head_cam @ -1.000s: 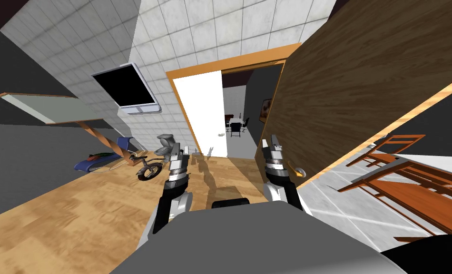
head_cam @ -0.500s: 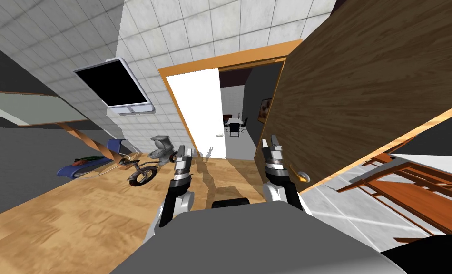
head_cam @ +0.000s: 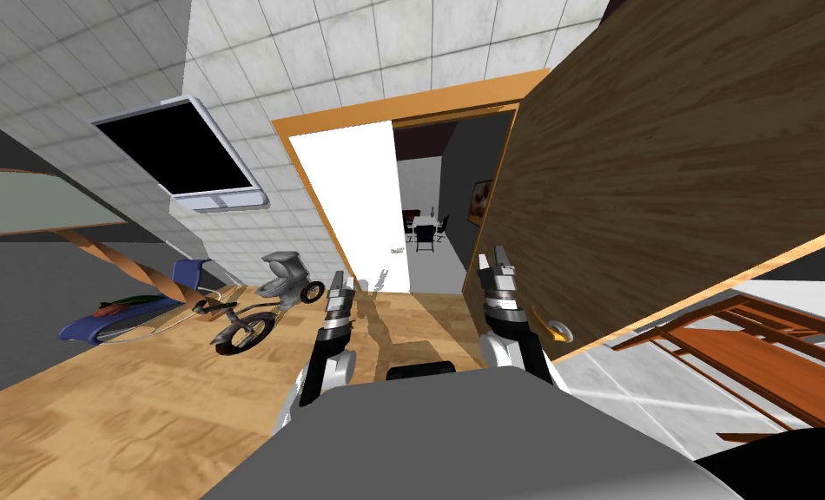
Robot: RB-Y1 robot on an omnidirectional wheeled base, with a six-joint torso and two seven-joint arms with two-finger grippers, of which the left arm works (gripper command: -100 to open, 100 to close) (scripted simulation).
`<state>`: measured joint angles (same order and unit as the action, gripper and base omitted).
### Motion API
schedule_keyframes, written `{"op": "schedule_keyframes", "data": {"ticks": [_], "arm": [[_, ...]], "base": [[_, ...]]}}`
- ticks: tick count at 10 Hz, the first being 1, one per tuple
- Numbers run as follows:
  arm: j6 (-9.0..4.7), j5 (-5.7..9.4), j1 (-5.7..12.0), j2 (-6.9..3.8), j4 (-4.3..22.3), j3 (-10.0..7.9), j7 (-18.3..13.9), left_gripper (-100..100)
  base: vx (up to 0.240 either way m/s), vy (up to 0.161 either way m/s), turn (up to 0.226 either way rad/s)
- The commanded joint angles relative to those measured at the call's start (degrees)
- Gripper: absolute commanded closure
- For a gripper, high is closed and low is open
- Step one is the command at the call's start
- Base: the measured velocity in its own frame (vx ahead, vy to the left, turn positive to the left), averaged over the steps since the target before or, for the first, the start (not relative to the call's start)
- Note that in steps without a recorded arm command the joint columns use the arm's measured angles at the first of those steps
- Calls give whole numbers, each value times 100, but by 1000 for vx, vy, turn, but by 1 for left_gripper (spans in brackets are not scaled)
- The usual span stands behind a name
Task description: Pull the door open
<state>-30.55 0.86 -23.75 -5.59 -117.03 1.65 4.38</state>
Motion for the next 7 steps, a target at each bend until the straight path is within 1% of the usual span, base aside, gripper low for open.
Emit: {"op": "schedule_keyframes", "data": {"ticks": [1, 7], "arm": [[-18, 12, 71, -28, 193, -7, -42, -100], [-228, 79, 303, -164, 1074, -55, -238, -100]], "base": [[103, -18, -54], [99, -13, -61]]}}
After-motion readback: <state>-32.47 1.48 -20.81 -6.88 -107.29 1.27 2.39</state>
